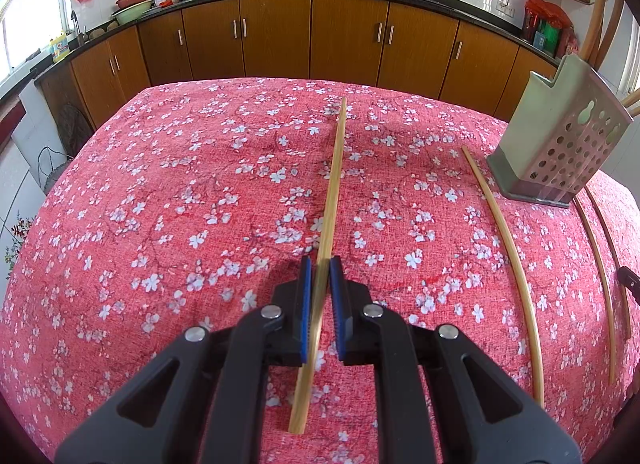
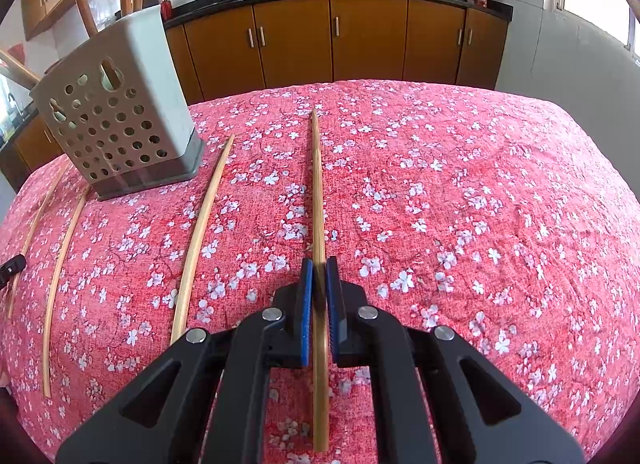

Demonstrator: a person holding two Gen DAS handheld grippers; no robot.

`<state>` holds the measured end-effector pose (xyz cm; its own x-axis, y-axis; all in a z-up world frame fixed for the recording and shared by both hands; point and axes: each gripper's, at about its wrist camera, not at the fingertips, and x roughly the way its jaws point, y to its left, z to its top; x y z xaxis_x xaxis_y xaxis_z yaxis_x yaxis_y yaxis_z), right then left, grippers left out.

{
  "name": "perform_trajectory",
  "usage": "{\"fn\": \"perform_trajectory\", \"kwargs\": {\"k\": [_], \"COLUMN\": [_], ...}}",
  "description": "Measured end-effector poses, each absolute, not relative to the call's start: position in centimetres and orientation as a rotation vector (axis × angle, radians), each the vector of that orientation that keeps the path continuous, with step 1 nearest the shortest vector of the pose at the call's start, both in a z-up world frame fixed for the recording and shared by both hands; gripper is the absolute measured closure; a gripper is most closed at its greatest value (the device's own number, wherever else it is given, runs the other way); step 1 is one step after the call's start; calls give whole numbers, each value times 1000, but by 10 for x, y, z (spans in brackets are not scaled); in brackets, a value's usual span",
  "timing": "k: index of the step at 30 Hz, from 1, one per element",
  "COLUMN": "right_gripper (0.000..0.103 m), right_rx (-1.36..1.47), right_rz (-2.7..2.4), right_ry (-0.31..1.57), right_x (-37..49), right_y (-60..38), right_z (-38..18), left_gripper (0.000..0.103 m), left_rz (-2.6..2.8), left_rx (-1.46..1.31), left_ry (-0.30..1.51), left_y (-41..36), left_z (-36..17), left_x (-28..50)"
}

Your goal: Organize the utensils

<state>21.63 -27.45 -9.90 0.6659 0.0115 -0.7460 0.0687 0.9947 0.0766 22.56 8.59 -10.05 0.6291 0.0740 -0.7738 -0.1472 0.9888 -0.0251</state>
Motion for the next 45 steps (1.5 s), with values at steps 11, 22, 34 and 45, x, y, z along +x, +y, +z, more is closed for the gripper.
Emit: {"fn": "perform_trajectory", "kwargs": {"k": [11, 22, 34, 45], "right_gripper": [95, 95, 95, 95], "right_rx": [101, 101, 102, 97], "right_rz": [-32, -32, -32, -28], "right_ry": [842, 842, 843, 844], "right_x": [216, 216, 217, 209], "right_y": [-275, -275, -274, -272], "right_z": [-99, -98, -99, -97], "left_gripper": [90, 90, 90, 90], "left_rz": [128, 128, 128, 116], "left_rx": [-89, -89, -89, -62], "left_ry": [882, 883, 883, 889], "left_y": [85, 85, 85, 82], "left_z": [-101, -100, -101, -100], "left_x": [226, 226, 226, 220]}}
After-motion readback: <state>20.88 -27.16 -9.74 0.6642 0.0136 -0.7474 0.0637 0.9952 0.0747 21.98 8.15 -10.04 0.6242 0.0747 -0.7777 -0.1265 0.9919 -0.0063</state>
